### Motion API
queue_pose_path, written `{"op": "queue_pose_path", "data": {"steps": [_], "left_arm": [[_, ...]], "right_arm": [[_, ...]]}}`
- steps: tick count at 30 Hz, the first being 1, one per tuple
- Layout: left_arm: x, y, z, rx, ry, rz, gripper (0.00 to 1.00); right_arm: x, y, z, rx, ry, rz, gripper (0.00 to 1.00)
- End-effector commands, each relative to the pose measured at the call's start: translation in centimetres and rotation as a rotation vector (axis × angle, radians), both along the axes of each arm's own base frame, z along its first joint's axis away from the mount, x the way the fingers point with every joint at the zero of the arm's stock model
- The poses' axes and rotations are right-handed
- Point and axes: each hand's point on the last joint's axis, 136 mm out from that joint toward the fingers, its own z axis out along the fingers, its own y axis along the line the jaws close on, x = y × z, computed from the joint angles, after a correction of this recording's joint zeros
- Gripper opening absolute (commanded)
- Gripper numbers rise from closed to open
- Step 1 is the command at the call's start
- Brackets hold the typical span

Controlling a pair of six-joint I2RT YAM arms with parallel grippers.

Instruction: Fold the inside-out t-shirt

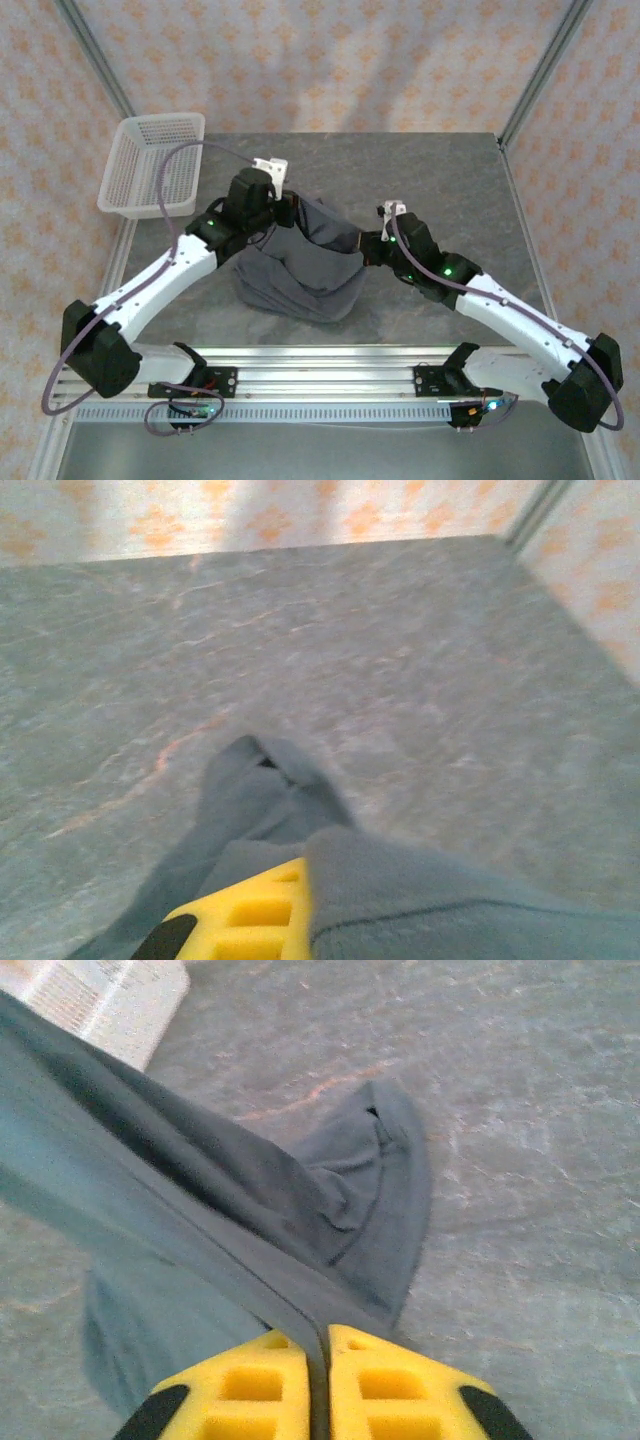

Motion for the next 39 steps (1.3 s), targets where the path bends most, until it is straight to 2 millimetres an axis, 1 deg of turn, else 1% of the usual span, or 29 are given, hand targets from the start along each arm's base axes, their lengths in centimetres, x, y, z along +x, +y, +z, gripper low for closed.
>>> {"op": "queue_pose_path", "data": {"steps": [1,3,4,5,8,10,12,13,15,17,18,19,20,22,23,24,25,27,28,29,30,31,32,33,35,36,37,38,39], "left_arm": [[-1.5,0.5,3.6,-0.111,0.094,-0.006,0.0],[-1.8,0.2,4.2,-0.156,0.138,0.006,0.0],[-1.8,0.0,4.6,-0.181,0.147,0.009,0.0],[-1.8,0.0,5.1,-0.216,0.157,0.022,0.0],[-2.0,-0.5,7.4,-0.324,0.178,0.045,0.0],[-2.1,-0.6,9.5,-0.369,0.164,0.059,0.0],[-2.2,-0.2,11.5,-0.393,0.137,0.101,0.0],[-2.3,0.0,12.6,-0.404,0.118,0.128,0.0],[-2.6,-0.1,14.5,-0.422,0.076,0.156,0.0],[-2.9,-0.6,16.1,-0.444,0.04,0.16,0.0],[-3.0,-0.9,16.5,-0.456,0.036,0.157,0.0],[-3.0,-1.1,16.9,-0.47,0.031,0.157,0.0],[-3.1,-1.2,17.2,-0.48,0.03,0.16,0.0],[-3.0,-1.1,17.5,-0.478,0.023,0.176,0.0],[-3.1,-0.9,17.6,-0.474,0.02,0.188,0.0],[-3.1,-0.9,17.7,-0.474,0.018,0.191,0.0],[-3.2,-0.8,17.7,-0.472,0.014,0.194,0.0],[-3.2,-0.2,17.7,-0.46,0.006,0.214,0.0],[-3.2,0.1,17.6,-0.447,0.0,0.226,0.0],[-3.2,0.6,17.5,-0.432,-0.009,0.242,0.0],[-3.2,1.0,17.3,-0.414,-0.017,0.261,0.0],[-3.0,1.8,16.8,-0.385,-0.026,0.3,0.0],[-2.6,2.7,16.2,-0.353,-0.036,0.351,0.0],[-2.3,3.5,15.6,-0.323,-0.041,0.391,0.02],[-1.1,4.6,13.7,-0.243,-0.049,0.444,0.1],[-0.5,4.8,12.7,-0.213,-0.042,0.452,0.16],[0.2,5.0,11.3,-0.186,-0.021,0.453,0.27],[0.7,5.2,10.0,-0.161,0.01,0.45,0.35],[0.9,5.6,9.1,-0.148,0.034,0.451,0.41]], "right_arm": [[-0.1,-2.7,-3.2,-0.161,0.092,-0.078,0.16],[-0.4,-1.4,-1.6,-0.103,0.076,-0.021,0.23],[-0.6,-0.9,-0.6,-0.068,0.052,-0.001,0.27],[-1.0,-0.3,1.0,-0.021,0.004,0.024,0.32],[-2.9,1.5,5.6,0.122,-0.172,0.118,0.44],[-4.3,3.1,8.0,0.216,-0.272,0.189,0.48],[-5.4,5.2,9.8,0.286,-0.329,0.26,0.5],[-6.0,6.7,10.5,0.303,-0.345,0.306,0.5],[-6.9,10.0,11.4,0.297,-0.352,0.386,0.51],[-7.2,13.3,11.8,0.272,-0.344,0.448,0.53],[-6.8,14.3,11.9,0.259,-0.342,0.445,0.54],[-5.6,15.2,11.3,0.229,-0.325,0.406,0.59],[-3.8,15.2,10.8,0.189,-0.314,0.316,0.65],[-0.3,14.1,9.6,0.082,-0.305,0.117,0.81],[1.2,13.8,8.7,0.045,-0.282,0.073,0.82],[2.2,13.8,7.7,0.031,-0.234,0.06,0.8],[3.1,13.6,6.8,0.041,-0.168,0.048,0.73],[3.9,13.7,5.4,0.072,-0.096,0.047,0.48],[3.9,13.8,5.2,0.09,-0.086,0.064,0.35],[3.6,14.0,5.1,0.101,-0.083,0.091,0.19],[3.3,14.1,5.1,0.106,-0.08,0.115,0.08],[2.8,14.3,5.3,0.117,-0.074,0.153,0.0],[2.0,14.7,5.5,0.135,-0.067,0.206,0.0],[1.1,15.2,5.8,0.16,-0.06,0.259,0.0],[-0.7,15.6,7.2,0.249,-0.051,0.356,0.0],[-1.2,15.6,7.9,0.295,-0.047,0.377,0.0],[-1.2,15.1,8.6,0.348,-0.043,0.373,0.0],[-1.0,14.4,9.3,0.396,-0.038,0.354,0.0],[-0.6,13.7,9.9,0.435,-0.035,0.331,0.0]]}}
